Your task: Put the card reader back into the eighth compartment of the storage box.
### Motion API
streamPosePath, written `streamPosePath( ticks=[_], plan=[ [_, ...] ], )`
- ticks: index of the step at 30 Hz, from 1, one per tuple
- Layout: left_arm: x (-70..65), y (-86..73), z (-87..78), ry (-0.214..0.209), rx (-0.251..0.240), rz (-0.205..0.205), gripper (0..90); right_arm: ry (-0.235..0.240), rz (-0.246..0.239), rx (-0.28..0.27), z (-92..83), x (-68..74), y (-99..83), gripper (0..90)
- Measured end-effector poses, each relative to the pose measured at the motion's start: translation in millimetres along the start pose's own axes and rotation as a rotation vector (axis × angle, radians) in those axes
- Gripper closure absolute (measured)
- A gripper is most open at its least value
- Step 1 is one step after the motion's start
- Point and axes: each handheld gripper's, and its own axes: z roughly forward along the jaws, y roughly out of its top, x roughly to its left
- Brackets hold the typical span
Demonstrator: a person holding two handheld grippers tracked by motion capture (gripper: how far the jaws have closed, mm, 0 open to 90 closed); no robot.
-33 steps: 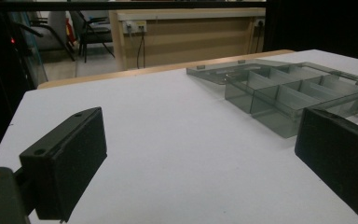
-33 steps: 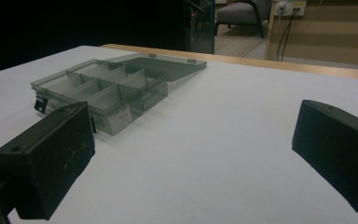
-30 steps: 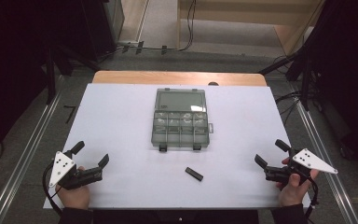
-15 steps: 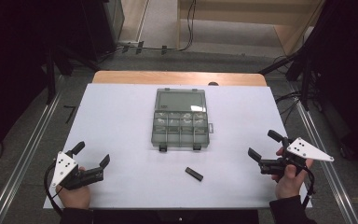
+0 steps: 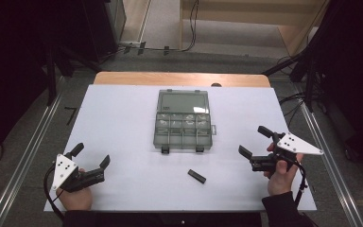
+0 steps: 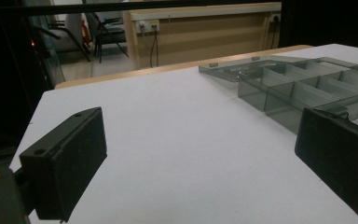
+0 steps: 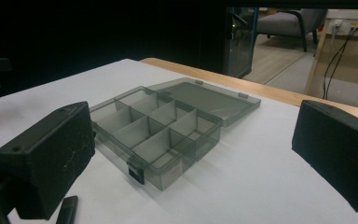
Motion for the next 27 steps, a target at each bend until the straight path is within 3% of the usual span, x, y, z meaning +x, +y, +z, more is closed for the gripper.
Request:
streamPosePath(
  ticks=[4,9,15,19,27],
  plan=[
    [0.1,0.0,-1.1,-0.001,-0.01,0.003,2.3,0.02,-0.006,0.011,10.7,5.2,2.3,0.0],
    [7.3,-0.1,-3.8,-0.002,-0.032,-0.044,2.3,0.055,-0.002,0.031,20.3,11.9,4.6,0.0],
    [4.9,0.5,-1.8,-0.024,-0.017,-0.023,2.3,0.086,-0.015,0.063,26.6,20.4,7.8,0.0],
    [7.3,0.5,-1.8,-0.035,-0.021,-0.046,2.3,0.116,-0.016,0.082,31.6,27.6,11.0,0.0],
    [7.4,0.4,-2.0,-0.051,-0.024,-0.045,2.3,0.158,-0.034,0.139,42.4,45.4,14.8,0.0]
  ],
)
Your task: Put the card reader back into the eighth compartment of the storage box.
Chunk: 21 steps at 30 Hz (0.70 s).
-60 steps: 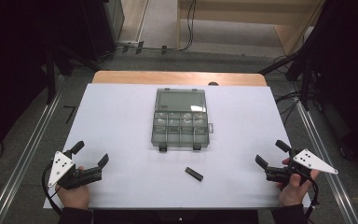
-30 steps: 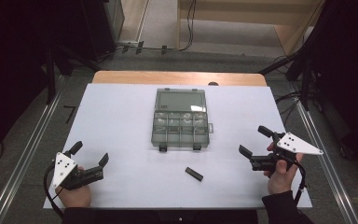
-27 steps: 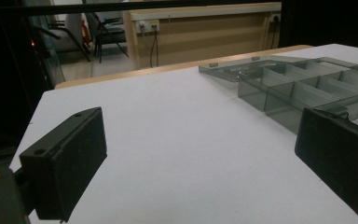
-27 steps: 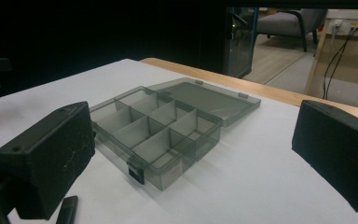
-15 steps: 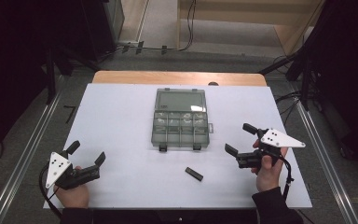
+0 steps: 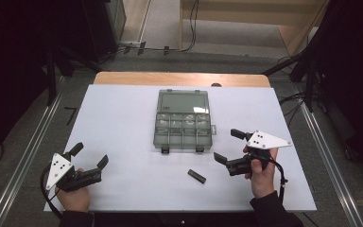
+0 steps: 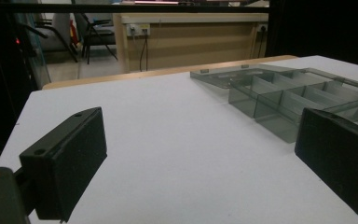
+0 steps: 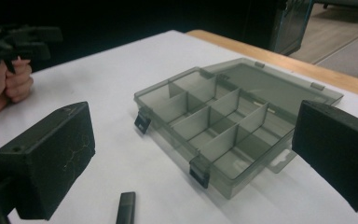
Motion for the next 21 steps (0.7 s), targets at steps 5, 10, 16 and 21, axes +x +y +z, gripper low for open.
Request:
streamPosePath(
  ticks=[5,10,16,21],
  plan=[
    [-1.5,0.0,1.6,0.0,0.013,0.012,2.3,0.028,-0.012,0.042,9.4,8.8,0.7,0.0],
    [-2.2,0.0,1.7,-0.002,0.018,0.02,2.3,0.057,-0.012,0.077,15.6,14.6,1.8,0.0],
    [-2.3,0.0,2.1,-0.004,0.02,0.02,2.3,0.103,-0.02,0.139,24.9,22.5,2.1,0.0],
    [-2.3,0.0,2.7,-0.005,0.021,0.019,2.3,0.116,-0.009,0.168,27.5,24.5,1.5,0.0]
  ],
)
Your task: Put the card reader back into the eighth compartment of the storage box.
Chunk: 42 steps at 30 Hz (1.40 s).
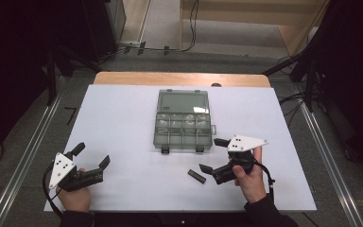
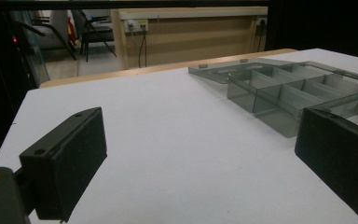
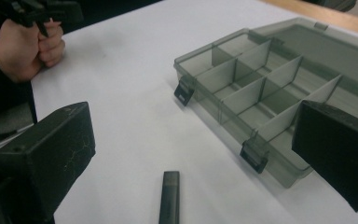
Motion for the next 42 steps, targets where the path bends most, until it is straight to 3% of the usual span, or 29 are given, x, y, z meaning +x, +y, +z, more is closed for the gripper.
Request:
streamPosePath(
  ticks=[5,6,7,14,17,19,27,32,33,42],
  plan=[
    [0.1,-0.1,0.2,-0.004,0.005,0.0,2.3,0.027,0.004,0.09,9.6,5.0,-2.9,0.0],
    [0.1,-0.1,0.2,-0.004,0.003,-0.003,2.3,0.021,0.004,0.1,11.5,6.3,-3.7,2.4],
    [0.2,-0.1,0.2,-0.004,0.003,-0.004,2.2,-0.001,0.006,0.103,12.7,7.7,-4.6,12.1],
    [0.4,0.0,0.6,-0.005,0.007,-0.002,2.3,-0.008,0.021,0.186,24.9,12.3,-9.5,18.7],
    [0.2,0.0,1.0,-0.007,0.009,-0.003,2.3,-0.027,0.015,0.243,33.1,15.4,-14.9,26.9],
    [0.2,0.0,1.0,-0.007,0.009,-0.003,2.3,-0.022,0.013,0.249,34.4,16.1,-15.6,28.3],
    [0.4,0.0,0.7,-0.006,0.007,-0.005,2.3,-0.024,0.032,0.328,42.6,17.1,-22.6,48.4],
    [0.6,0.0,0.6,-0.007,0.005,-0.008,2.3,-0.029,0.038,0.36,46.6,16.9,-26.1,53.4],
    [0.6,0.0,0.7,-0.006,0.005,-0.008,2.3,-0.032,0.039,0.377,48.9,17.4,-27.9,58.3],
    [0.8,0.0,0.7,-0.007,0.005,-0.008,2.2,-0.03,0.025,0.424,54.8,18.9,-32.2,67.1]
  ],
)
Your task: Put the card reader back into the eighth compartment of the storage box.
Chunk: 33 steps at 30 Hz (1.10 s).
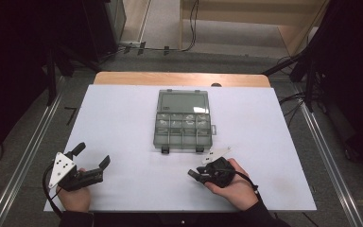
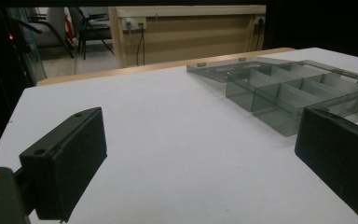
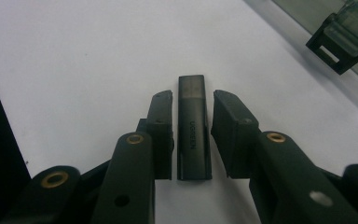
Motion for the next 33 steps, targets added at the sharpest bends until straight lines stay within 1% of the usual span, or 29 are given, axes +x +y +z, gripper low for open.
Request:
streamPosePath(
  ticks=[4,5,11,14,17,18,25,28,29,33],
  plan=[
    [0.0,0.0,0.0,0.0,-0.001,-0.001,2.3,-0.004,0.002,0.014,2.0,0.5,-0.5,68.5],
    [0.0,0.0,0.0,0.0,-0.001,-0.001,2.3,-0.006,-0.003,0.024,3.4,1.2,-0.8,68.7],
    [0.1,0.0,-0.1,0.0,-0.002,-0.001,2.3,-0.021,-0.009,0.036,6.4,1.3,-1.8,70.2],
    [0.1,0.0,-0.2,0.0,-0.001,-0.002,2.3,-0.02,-0.009,0.036,7.3,1.3,-2.1,70.3],
    [0.0,0.0,-0.2,0.001,-0.001,-0.002,2.2,-0.03,-0.032,0.039,7.8,2.9,-2.6,70.5],
    [-0.1,-0.1,-0.2,0.001,-0.002,-0.001,2.2,-0.03,-0.032,0.039,7.8,2.9,-2.6,70.5],
    [-0.4,-0.2,-0.4,0.003,0.0,0.002,2.3,-0.022,-0.026,0.037,7.3,1.6,-2.3,71.4],
    [-0.6,-0.4,-0.8,0.003,0.002,0.006,2.3,-0.016,-0.032,0.04,6.3,-0.2,-2.0,71.4],
    [-1.2,-0.8,-1.8,0.004,-0.007,0.004,2.3,-0.013,-0.014,0.032,3.6,-2.6,-2.2,71.4],
    [-0.7,-0.6,-1.4,0.004,-0.004,0.001,2.3,0.003,-0.001,0.015,-0.8,-5.2,-2.0,71.4]
  ],
)
